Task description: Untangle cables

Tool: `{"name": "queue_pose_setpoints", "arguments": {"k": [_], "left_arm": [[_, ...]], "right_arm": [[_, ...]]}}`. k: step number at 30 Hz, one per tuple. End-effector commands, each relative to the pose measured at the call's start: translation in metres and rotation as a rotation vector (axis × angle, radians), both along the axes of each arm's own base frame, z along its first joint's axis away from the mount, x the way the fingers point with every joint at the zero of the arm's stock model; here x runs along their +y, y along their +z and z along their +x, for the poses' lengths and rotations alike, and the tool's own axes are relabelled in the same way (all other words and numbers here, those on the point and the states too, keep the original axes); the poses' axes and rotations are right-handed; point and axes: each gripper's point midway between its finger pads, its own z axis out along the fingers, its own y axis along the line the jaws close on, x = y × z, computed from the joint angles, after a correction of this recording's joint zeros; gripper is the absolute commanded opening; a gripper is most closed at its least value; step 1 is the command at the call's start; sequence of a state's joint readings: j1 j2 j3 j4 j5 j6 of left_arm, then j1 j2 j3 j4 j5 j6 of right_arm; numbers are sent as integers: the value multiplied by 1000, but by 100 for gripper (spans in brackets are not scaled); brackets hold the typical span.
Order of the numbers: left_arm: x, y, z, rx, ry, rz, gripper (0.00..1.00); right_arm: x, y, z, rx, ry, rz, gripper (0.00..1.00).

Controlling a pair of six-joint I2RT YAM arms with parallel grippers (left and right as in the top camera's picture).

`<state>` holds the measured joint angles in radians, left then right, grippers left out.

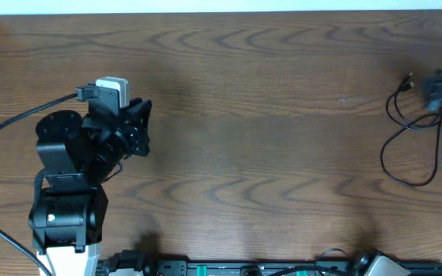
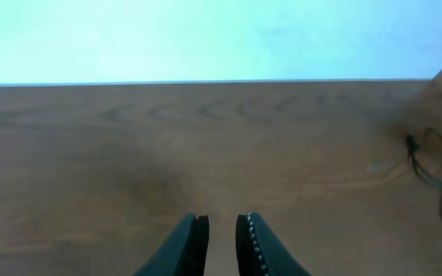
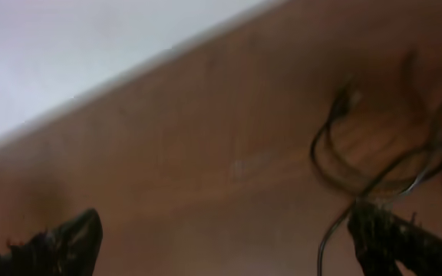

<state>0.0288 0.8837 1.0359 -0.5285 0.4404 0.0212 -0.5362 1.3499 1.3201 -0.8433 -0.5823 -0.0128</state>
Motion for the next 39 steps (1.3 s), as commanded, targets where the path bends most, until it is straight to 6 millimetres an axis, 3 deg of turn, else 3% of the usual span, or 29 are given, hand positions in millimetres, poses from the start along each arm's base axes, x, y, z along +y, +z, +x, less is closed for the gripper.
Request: {"name": "queue_pose_setpoints", "arguments": {"k": [1, 3, 4, 5, 6, 7, 8, 9, 13, 15, 17, 19, 22, 27, 34, 39], "left_arm": [[1, 2, 1, 3, -5, 23, 19], [1, -5, 2, 33, -5, 22, 19], [1, -9, 2, 50, -6, 22, 19], [1, -15, 3, 74, -6, 21, 19], [1, -19, 4, 91, -6, 21, 19], [1, -24, 5, 112, -6, 20, 19], [1, -28, 6, 129, -7, 19, 19], [1, -32, 7, 146, -7, 19, 19], [1, -44, 12, 190, -8, 17, 19], [1, -47, 13, 201, -8, 17, 19], [1, -49, 13, 208, -8, 17, 19], [1, -49, 13, 210, -8, 17, 19], [1, -49, 13, 210, -8, 17, 19], [1, -54, 10, 235, -9, 16, 19], [1, -55, 9, 240, -8, 16, 19], [1, -59, 10, 256, -8, 16, 19]], "right_arm": [[7, -41, 6, 129, 83, -125, 99], [15, -61, 12, 188, 111, -118, 99], [19, -70, 15, 210, 129, -108, 80], [24, -83, 20, 239, 149, -96, 38], [27, -91, 24, 255, 159, -88, 16], [29, -101, 28, 274, 172, -80, 3], [31, -112, 32, 293, 181, -76, 5], [29, -124, 36, 317, 181, -86, 13], [3, -171, 52, 402, 153, -236, 29], [-9, -187, 58, 418, 167, -318, 38], [-20, -197, 65, 420, 164, -378, 40], [-34, -201, 74, 413, 124, -436, 36], [-49, -202, 86, 390, 75, -505, 18], [-56, -204, 102, 338, 51, -533, 1], [-26, -222, 119, 276, 148, -438, 1], [-16, -230, 125, 270, 169, -443, 1]]}}
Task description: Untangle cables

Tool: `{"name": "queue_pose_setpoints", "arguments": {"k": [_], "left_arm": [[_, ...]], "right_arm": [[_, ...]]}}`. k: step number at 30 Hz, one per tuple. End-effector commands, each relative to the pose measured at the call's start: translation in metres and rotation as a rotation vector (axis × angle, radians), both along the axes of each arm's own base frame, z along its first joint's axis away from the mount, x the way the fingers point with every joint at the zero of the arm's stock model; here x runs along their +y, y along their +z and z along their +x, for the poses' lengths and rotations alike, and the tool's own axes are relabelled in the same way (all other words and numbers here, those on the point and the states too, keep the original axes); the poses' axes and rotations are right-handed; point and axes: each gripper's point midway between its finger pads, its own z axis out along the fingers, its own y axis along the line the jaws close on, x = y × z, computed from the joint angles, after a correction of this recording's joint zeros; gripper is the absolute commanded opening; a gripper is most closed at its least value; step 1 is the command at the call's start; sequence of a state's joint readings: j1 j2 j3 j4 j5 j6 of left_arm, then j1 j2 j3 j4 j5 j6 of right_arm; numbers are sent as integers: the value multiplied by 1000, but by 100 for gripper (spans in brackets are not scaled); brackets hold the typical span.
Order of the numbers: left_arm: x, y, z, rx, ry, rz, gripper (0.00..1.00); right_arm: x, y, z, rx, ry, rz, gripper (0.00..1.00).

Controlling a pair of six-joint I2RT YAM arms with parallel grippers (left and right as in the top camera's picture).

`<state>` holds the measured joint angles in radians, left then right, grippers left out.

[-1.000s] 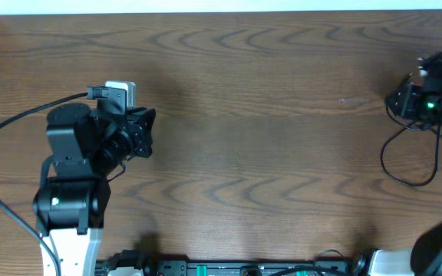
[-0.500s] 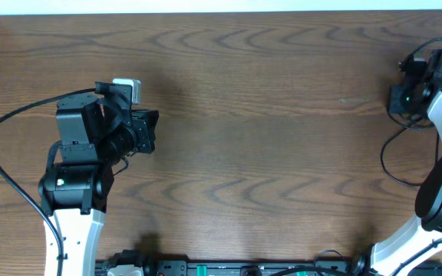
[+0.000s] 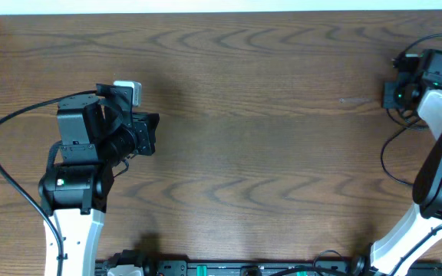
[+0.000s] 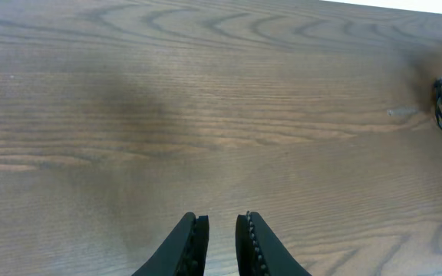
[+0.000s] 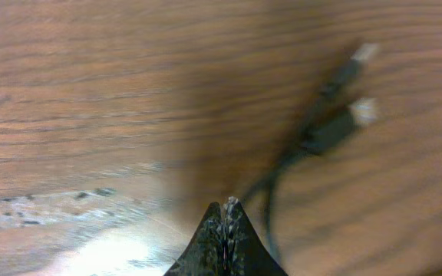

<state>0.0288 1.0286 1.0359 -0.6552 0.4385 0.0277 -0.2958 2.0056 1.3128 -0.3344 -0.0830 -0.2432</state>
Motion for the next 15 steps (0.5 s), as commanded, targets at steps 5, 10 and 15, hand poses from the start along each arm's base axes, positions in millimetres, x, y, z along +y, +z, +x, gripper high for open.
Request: {"name": "queue_pose_setpoints", "arguments": {"k": [5, 10, 15], "left_arm": [[0, 0, 3, 10, -9, 16, 19], [0, -2, 2, 18, -9, 15, 19], [0, -2, 2, 19, -9, 15, 19]], "right_arm": [[18, -13, 5, 8, 50, 23, 1], [15, -30, 0, 48, 39, 24, 1], [14, -58, -9, 116, 28, 32, 1]]}}
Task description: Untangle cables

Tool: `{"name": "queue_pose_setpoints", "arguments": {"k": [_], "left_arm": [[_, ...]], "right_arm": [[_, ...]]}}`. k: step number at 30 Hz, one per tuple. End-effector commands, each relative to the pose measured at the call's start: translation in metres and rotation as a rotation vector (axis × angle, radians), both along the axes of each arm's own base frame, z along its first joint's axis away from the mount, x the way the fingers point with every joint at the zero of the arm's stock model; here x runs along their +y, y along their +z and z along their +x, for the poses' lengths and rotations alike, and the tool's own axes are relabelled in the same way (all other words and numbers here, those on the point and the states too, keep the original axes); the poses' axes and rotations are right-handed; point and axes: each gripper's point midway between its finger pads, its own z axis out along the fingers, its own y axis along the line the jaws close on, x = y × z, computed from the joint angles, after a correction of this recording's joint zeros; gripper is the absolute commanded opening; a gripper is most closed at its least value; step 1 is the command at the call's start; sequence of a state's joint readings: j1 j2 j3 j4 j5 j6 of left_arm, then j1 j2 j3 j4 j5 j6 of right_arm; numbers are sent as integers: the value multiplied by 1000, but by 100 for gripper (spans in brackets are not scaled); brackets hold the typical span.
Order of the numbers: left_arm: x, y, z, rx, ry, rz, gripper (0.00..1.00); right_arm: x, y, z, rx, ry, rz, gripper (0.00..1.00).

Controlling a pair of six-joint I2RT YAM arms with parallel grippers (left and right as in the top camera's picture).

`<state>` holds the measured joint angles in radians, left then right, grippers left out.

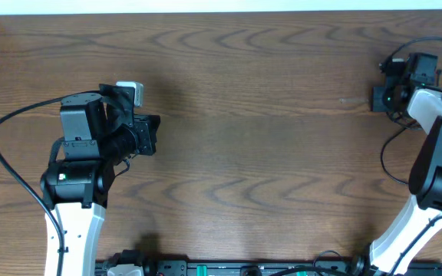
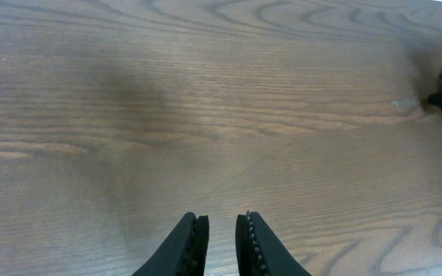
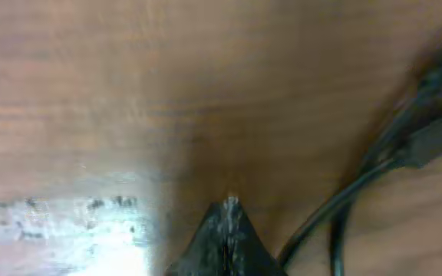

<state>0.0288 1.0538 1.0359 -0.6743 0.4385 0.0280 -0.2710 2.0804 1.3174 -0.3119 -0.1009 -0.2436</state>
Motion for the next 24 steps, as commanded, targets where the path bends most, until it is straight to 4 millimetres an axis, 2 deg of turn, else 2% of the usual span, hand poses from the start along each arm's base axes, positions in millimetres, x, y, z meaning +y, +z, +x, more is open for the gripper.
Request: {"name": "queue_pose_setpoints", "arguments": {"k": [1, 6, 8, 9, 13, 15, 24], "left_arm": [[0, 8, 2, -25, -9, 16, 19], [0, 8, 2, -25, -9, 16, 19], [0, 8, 2, -24, -9, 16, 19], [0, 8, 2, -24, -9, 16, 19], [0, 9, 2, -26, -9, 16, 19], [0, 9, 2, -26, -9, 16, 19], [0, 9, 2, -25, -9, 16, 19]], "right_arm": [[0, -34, -14, 88, -6, 3, 1], [-10, -60, -27, 162, -36, -30, 1], [-24, -64, -34, 192, -83, -81, 1], [-41, -64, -41, 212, -163, -123, 1], [-72, -65, -62, 250, -323, -129, 1], [-95, -68, -84, 278, -470, -82, 1], [-166, -74, -175, 373, -966, 65, 1]]}}
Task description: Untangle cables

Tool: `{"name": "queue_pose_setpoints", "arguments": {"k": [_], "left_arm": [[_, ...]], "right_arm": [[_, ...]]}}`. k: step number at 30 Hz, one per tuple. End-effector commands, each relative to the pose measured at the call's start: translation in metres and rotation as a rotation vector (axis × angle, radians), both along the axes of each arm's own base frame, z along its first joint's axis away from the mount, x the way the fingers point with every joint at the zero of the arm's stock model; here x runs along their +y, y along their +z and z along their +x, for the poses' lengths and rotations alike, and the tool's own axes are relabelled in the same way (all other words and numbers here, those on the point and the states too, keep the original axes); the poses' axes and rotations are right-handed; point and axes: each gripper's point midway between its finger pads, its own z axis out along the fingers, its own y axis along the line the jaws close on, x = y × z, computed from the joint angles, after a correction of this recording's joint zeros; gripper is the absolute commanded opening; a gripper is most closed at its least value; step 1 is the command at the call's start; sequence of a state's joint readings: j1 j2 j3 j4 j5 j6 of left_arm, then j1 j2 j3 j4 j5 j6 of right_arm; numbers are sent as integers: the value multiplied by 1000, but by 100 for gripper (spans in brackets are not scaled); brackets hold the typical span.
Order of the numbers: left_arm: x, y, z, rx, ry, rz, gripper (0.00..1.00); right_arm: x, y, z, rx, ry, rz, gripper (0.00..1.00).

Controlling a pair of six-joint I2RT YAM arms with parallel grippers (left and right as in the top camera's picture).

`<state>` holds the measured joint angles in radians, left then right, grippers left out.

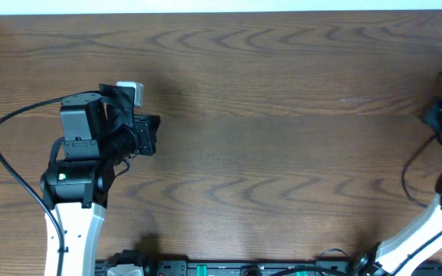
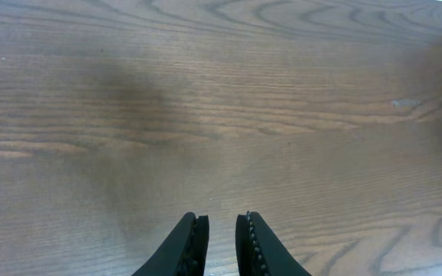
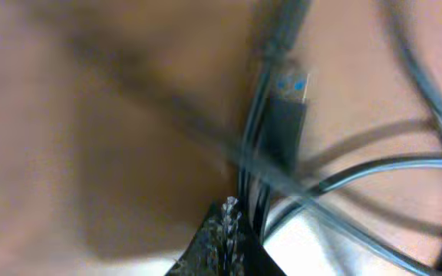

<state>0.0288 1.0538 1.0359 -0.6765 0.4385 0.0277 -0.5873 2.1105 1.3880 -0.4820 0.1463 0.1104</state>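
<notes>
The tangle of thin black cables lies at the table's far right; in the overhead view only an arc of cable (image 1: pixel 407 172) shows beside my right gripper (image 1: pixel 434 115). The right wrist view is blurred. It shows my right gripper (image 3: pixel 229 205) shut, with black cables (image 3: pixel 253 176) running up from its tip to a black USB plug (image 3: pixel 286 115) with a blue insert. Grey cable loops (image 3: pixel 374 165) cross to the right. My left gripper (image 1: pixel 153 134) hovers over bare wood at the left, its fingers (image 2: pixel 198 234) slightly parted with nothing between them.
The brown wooden table (image 1: pixel 267 153) ends at a white strip (image 1: pixel 221 6) along the far side. A black rail with electronics (image 1: pixel 244 270) runs along the near edge. The left arm's own black lead (image 1: pixel 6 130) curves out to the left.
My right gripper has moved right and nearer, from the far right of the table to its right edge, and the cables went with it. The left arm has not moved.
First my right gripper was wide open beside the cable pile at the right edge, and the left one looked at the far wall. Then the right gripper was shut by two plugs, further left. It was still shut there later, and is now back at the edge.
</notes>
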Motion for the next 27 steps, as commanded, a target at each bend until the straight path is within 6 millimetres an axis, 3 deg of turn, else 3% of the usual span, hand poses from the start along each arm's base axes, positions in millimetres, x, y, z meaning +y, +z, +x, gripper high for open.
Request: {"name": "queue_pose_setpoints", "arguments": {"k": [1, 9, 12, 14, 18, 23, 27], "left_arm": [[0, 9, 3, -28, -10, 16, 19], [0, 9, 3, -28, -9, 16, 19], [0, 9, 3, -28, -9, 16, 19], [0, 9, 3, -28, -9, 16, 19], [0, 9, 3, -28, -10, 16, 19], [0, 9, 3, -28, -10, 16, 19], [0, 9, 3, -27, -10, 16, 19]], "right_arm": [[-5, -67, -87, 175, -287, 153, 1], [-35, -70, -136, 98, -626, 273, 1], [-40, -70, -145, 52, -749, 322, 1], [-35, -70, -132, -9, -733, 391, 1], [-16, -57, -78, -219, -529, 583, 1], [21, -10, -5, -499, -172, 779, 6], [43, 14, 18, -513, -16, 767, 14]]}}
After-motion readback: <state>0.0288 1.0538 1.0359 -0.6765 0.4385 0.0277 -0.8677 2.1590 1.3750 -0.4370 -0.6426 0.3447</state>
